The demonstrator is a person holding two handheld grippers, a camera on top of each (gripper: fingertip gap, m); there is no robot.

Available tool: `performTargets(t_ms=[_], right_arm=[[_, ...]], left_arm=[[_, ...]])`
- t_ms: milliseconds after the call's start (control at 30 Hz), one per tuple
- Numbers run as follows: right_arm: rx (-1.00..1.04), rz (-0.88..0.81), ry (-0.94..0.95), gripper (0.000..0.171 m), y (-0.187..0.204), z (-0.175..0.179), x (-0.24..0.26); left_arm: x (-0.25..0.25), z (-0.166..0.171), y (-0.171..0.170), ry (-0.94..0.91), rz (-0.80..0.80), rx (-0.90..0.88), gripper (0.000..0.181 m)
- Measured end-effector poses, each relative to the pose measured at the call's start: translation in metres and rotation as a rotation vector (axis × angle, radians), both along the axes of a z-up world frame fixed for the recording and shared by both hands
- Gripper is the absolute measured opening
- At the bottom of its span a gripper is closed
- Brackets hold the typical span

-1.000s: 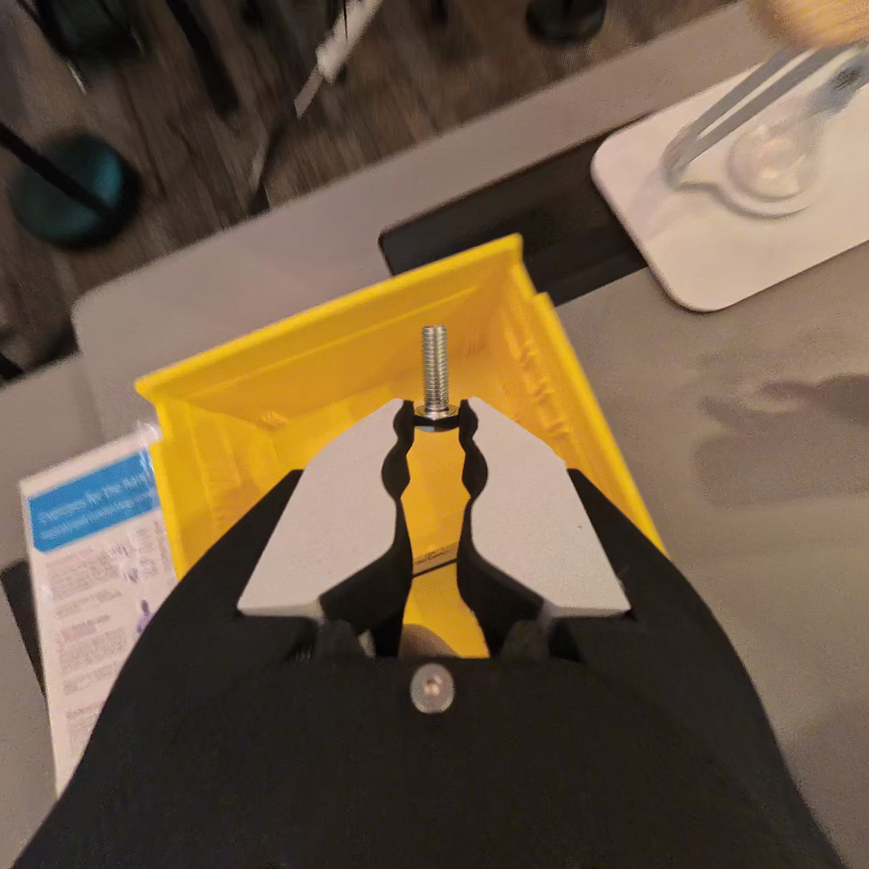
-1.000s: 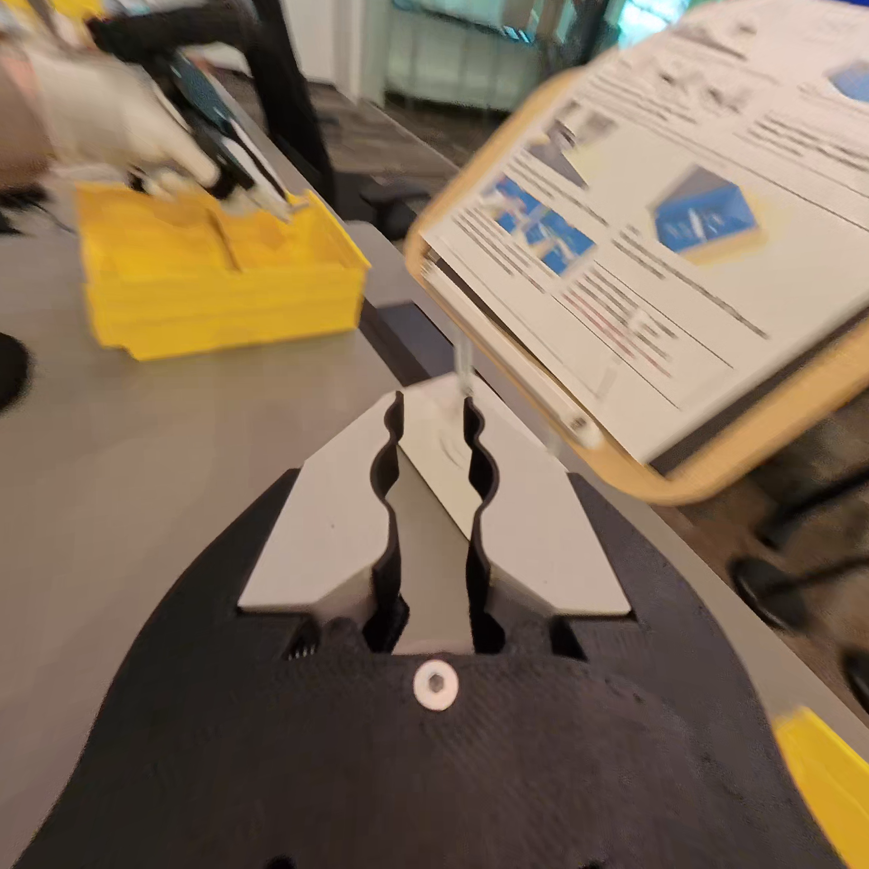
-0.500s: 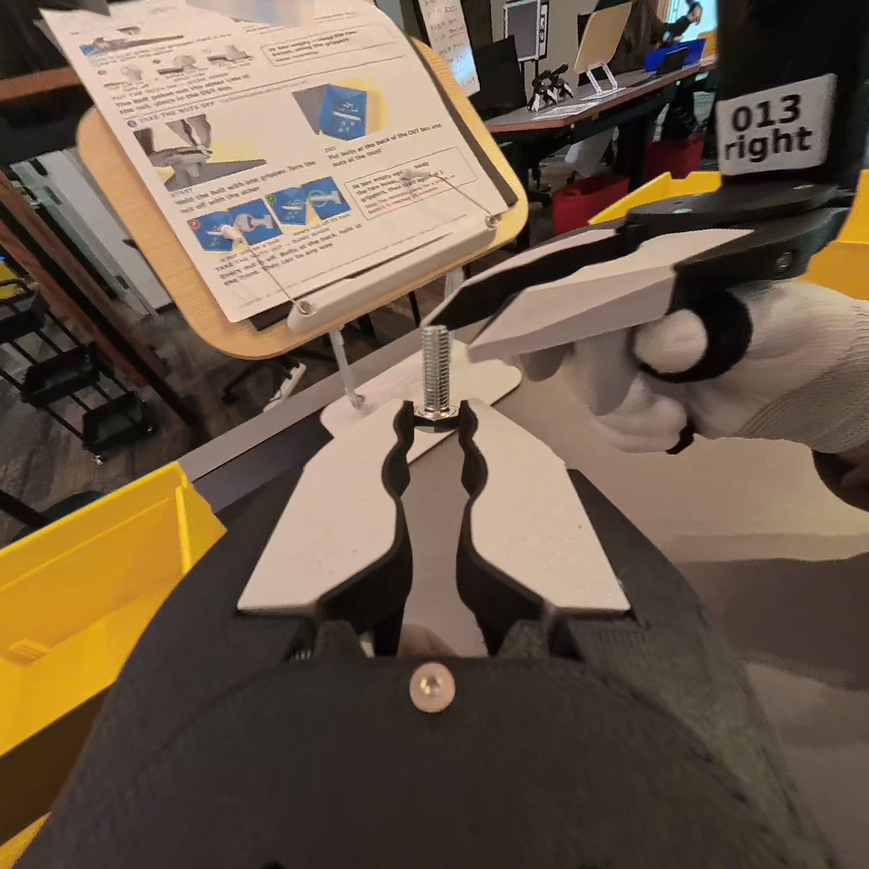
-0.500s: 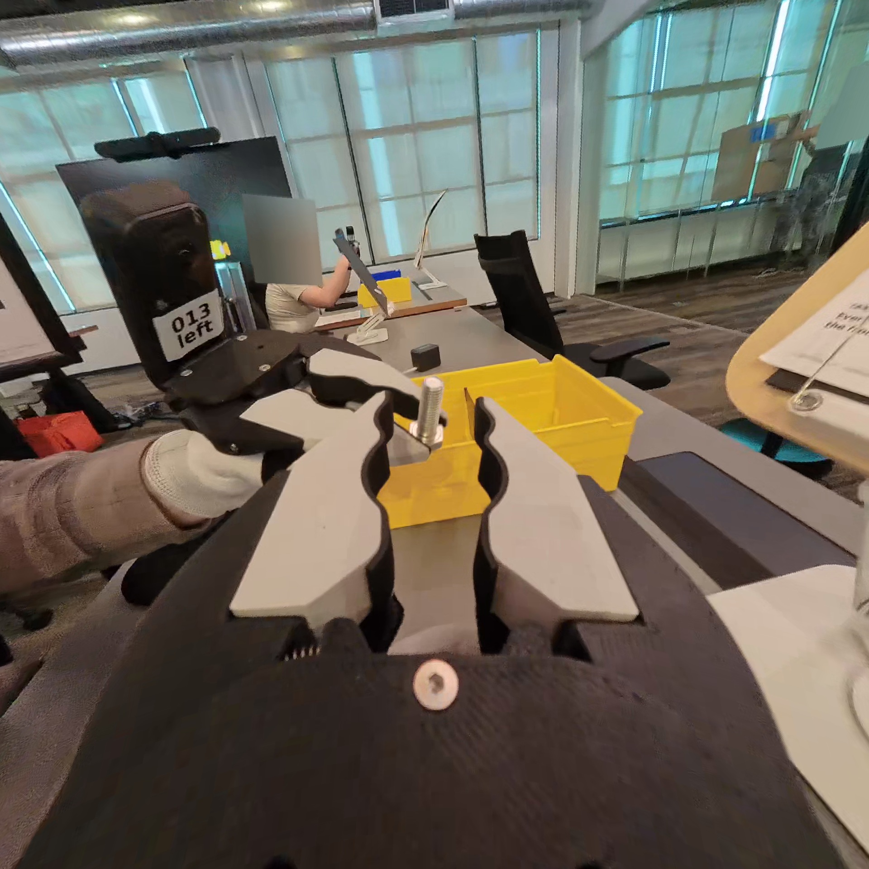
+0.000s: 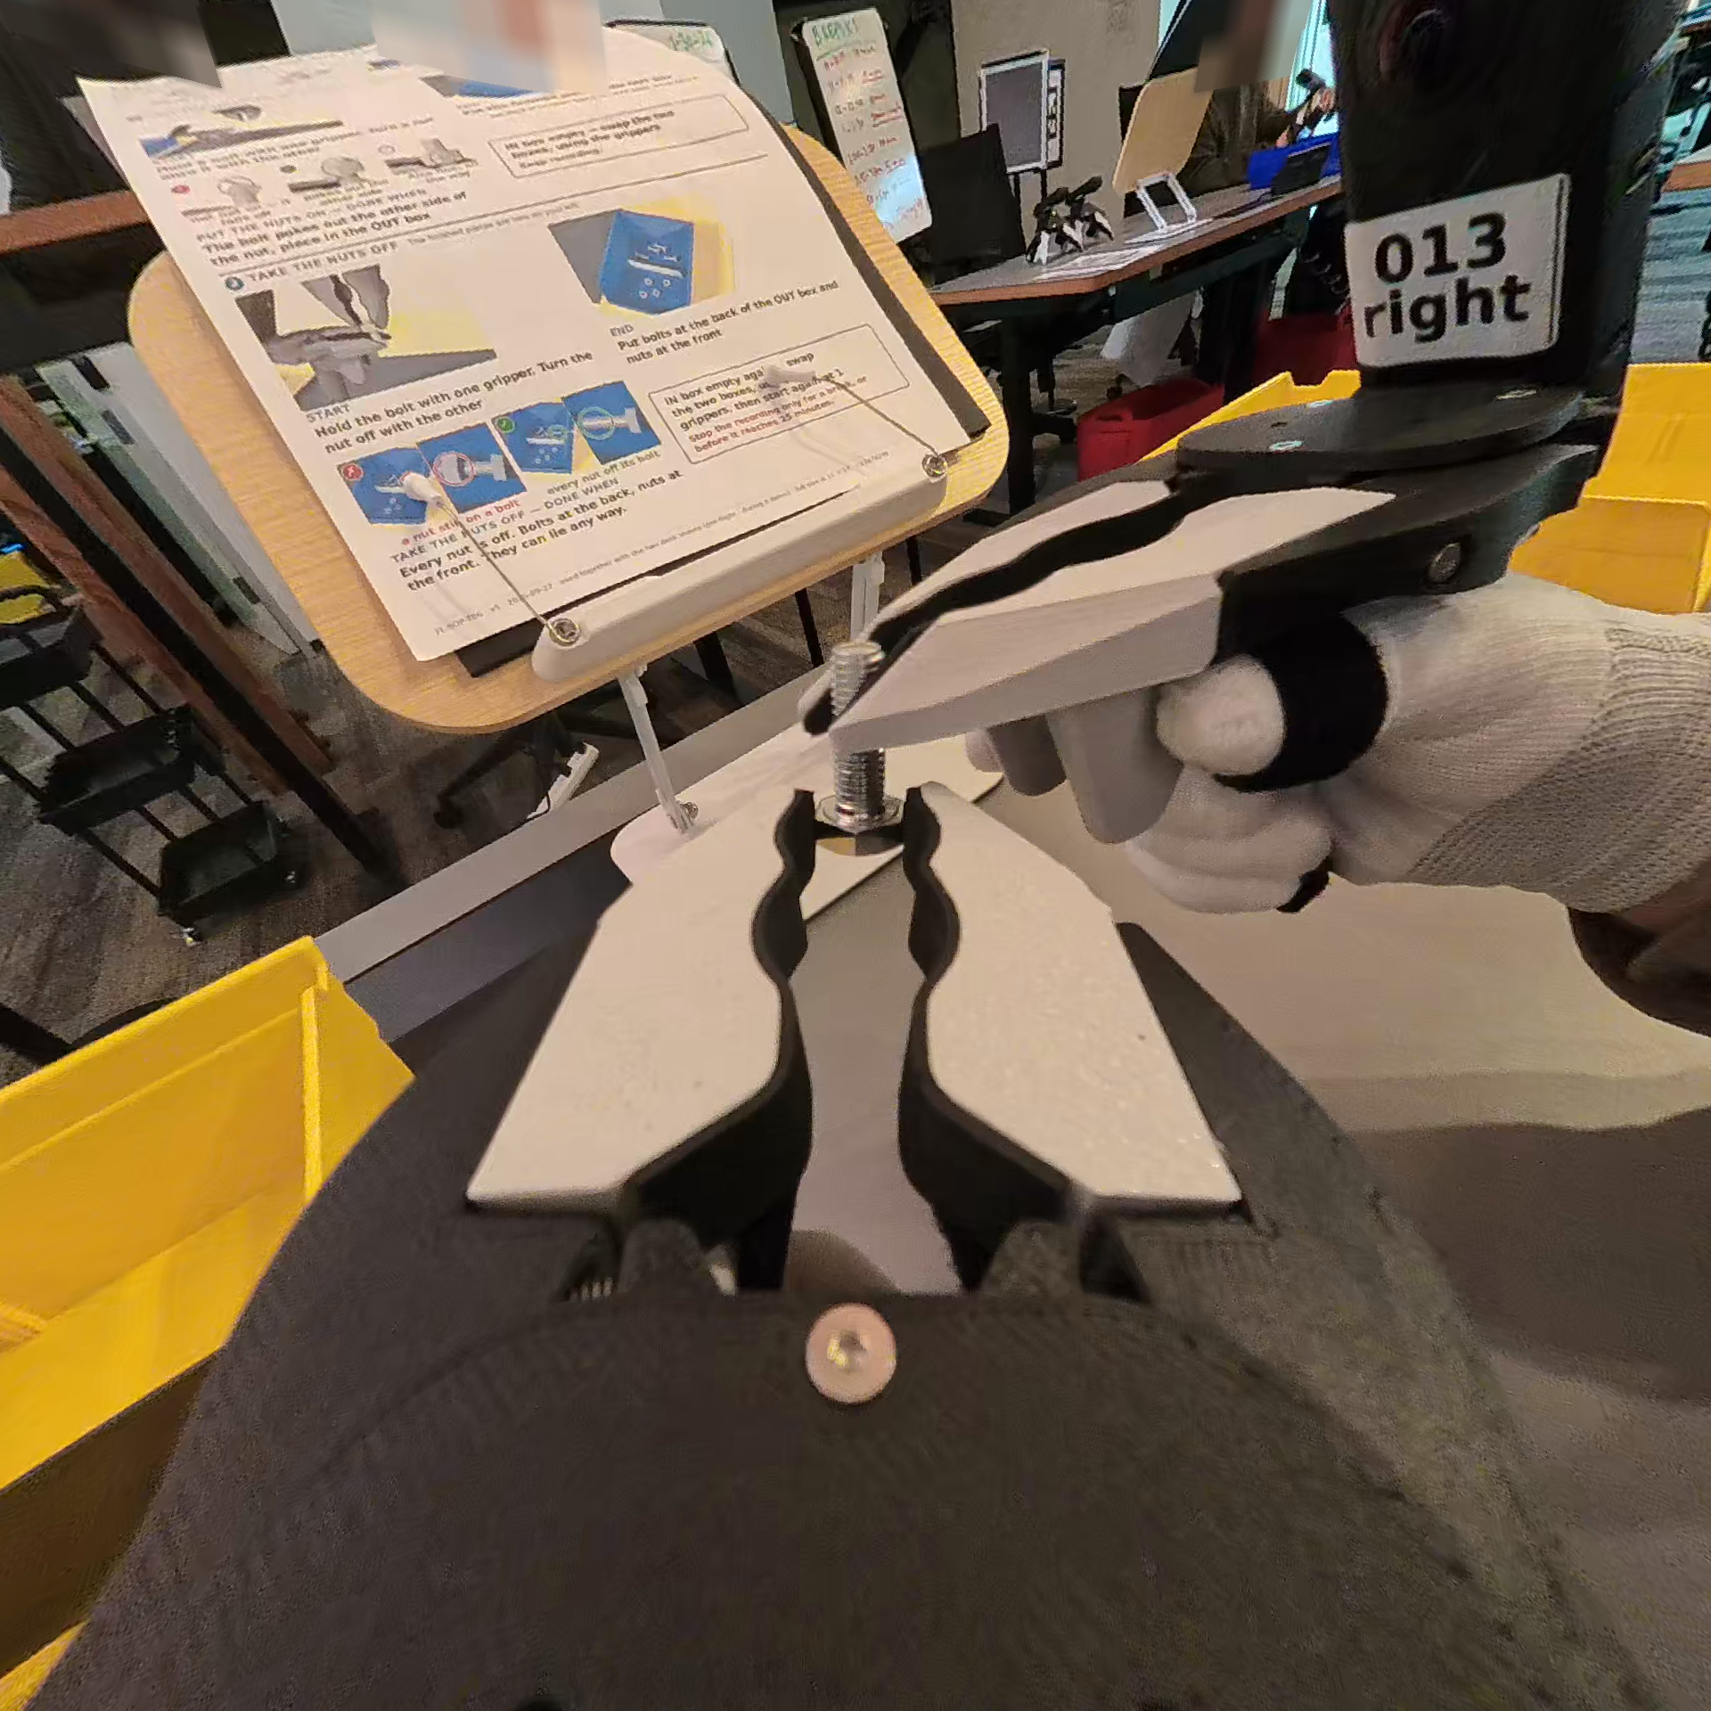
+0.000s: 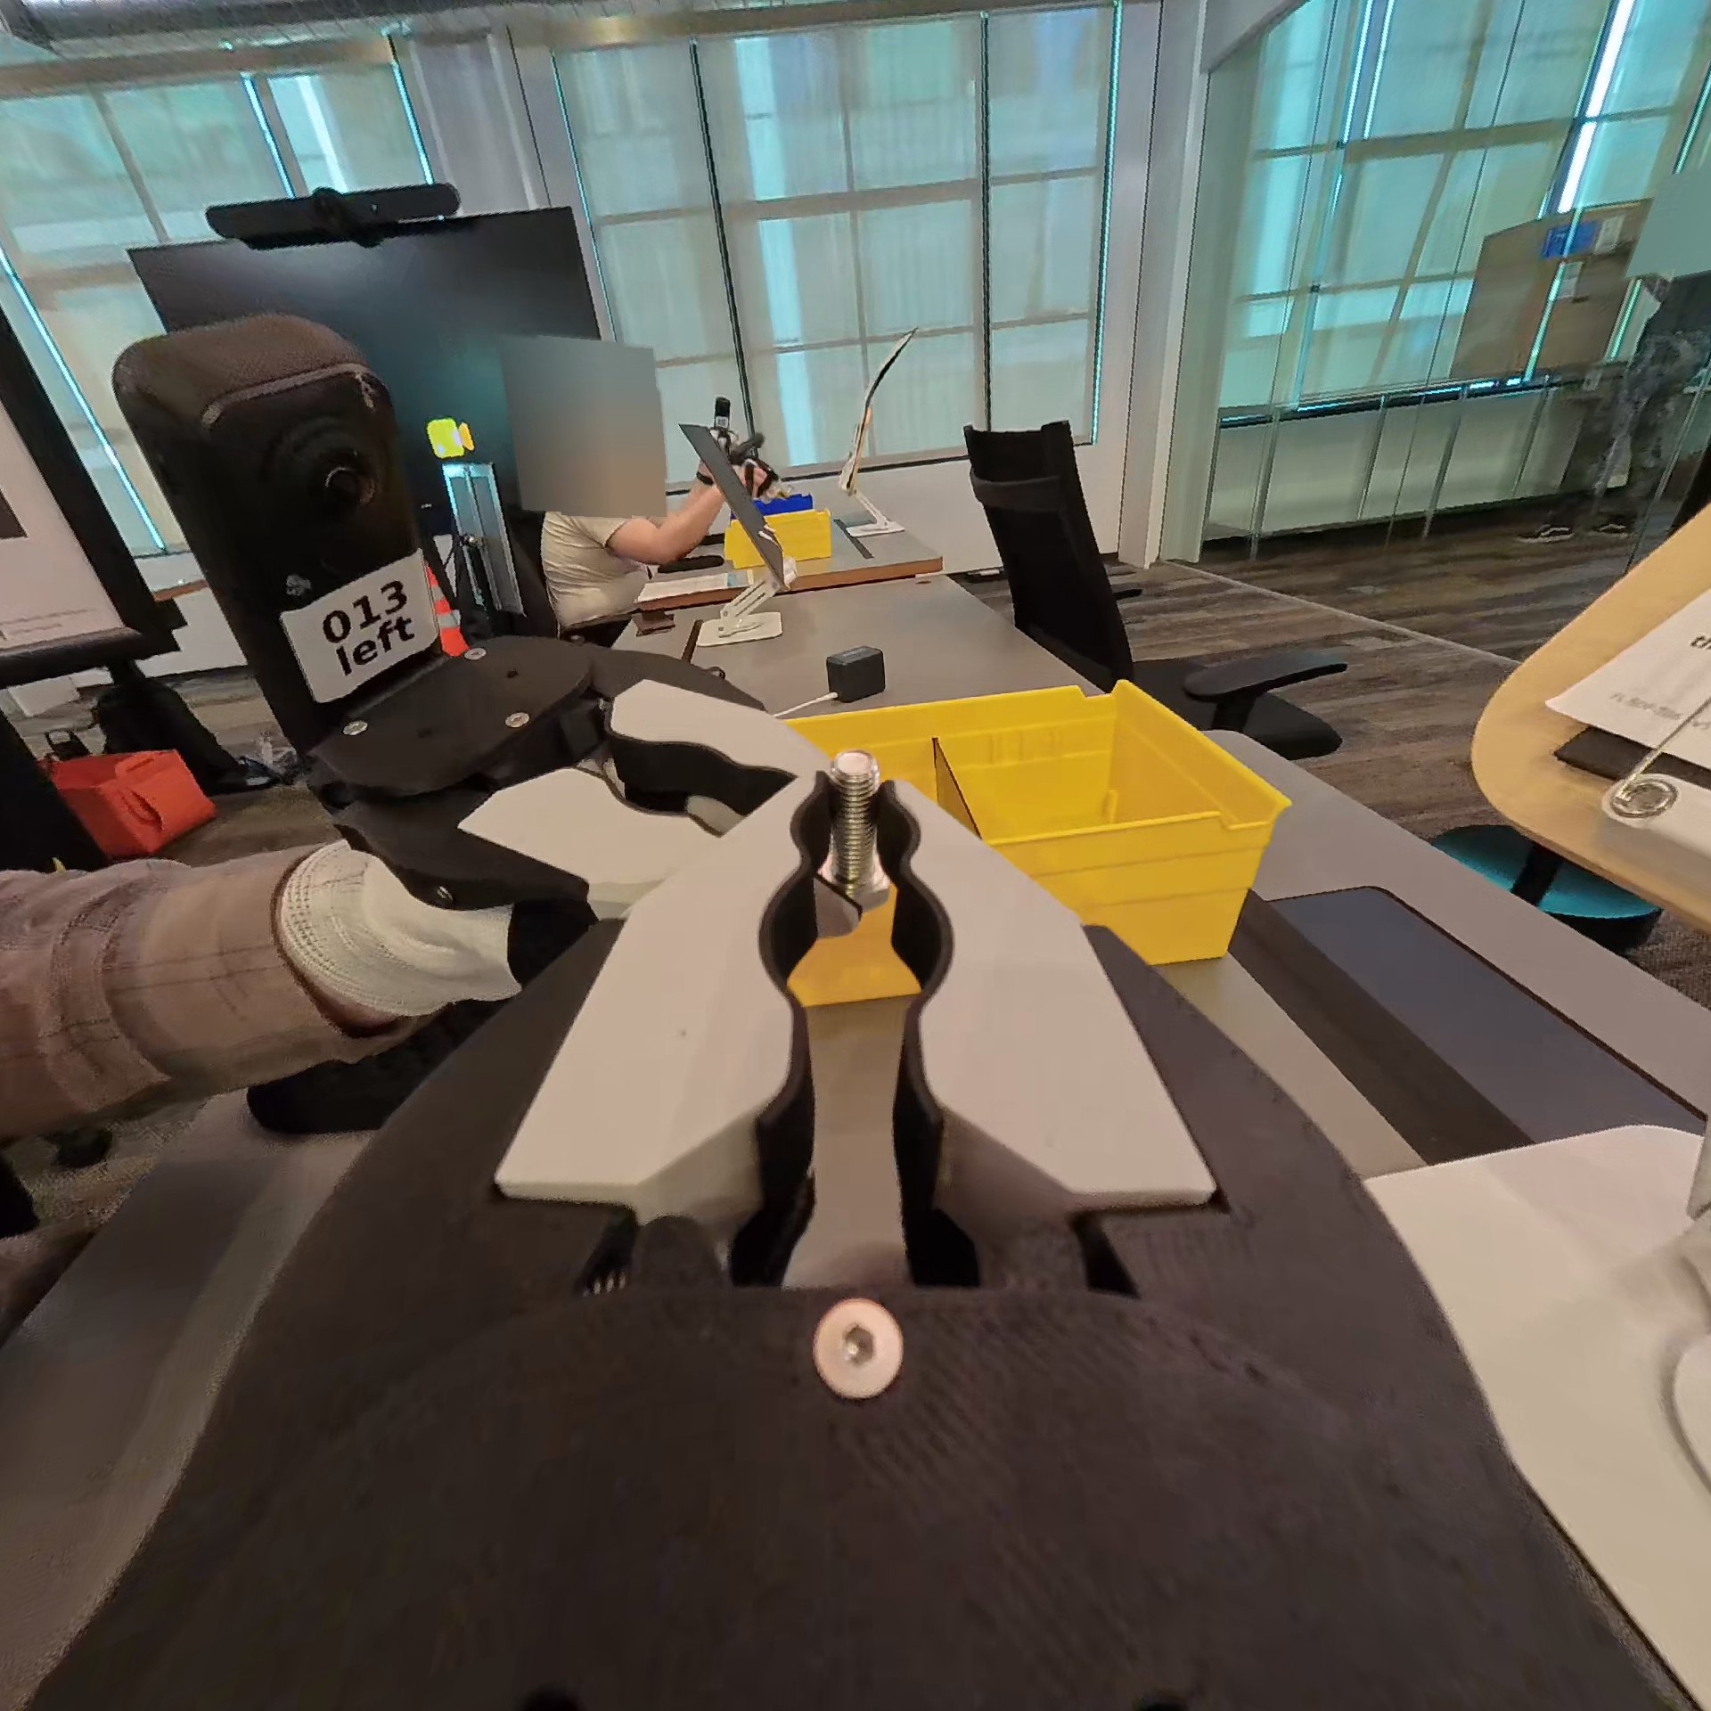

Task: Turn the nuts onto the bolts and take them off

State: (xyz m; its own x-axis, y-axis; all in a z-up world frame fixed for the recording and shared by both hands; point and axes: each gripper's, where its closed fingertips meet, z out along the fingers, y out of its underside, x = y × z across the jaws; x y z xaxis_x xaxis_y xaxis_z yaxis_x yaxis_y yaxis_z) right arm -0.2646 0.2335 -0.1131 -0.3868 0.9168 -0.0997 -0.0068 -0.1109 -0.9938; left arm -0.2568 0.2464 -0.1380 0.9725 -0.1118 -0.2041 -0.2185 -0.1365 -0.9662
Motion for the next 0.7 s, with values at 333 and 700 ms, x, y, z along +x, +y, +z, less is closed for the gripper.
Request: performTargets(t_ms=[333,700], right_arm=[[0.207,0.021,-0.334,0.007,0.035,-0.085,0.010],[0.450,0.092,-0.658,0.008,0.038,-0.197,0.020]], left_arm=[[-0.066,-0.003,-0.048,0.074,0.164,-0.169,0.034],[-0.183,-0.088,-0.109,0.171,0.320,-0.682,0.028]])
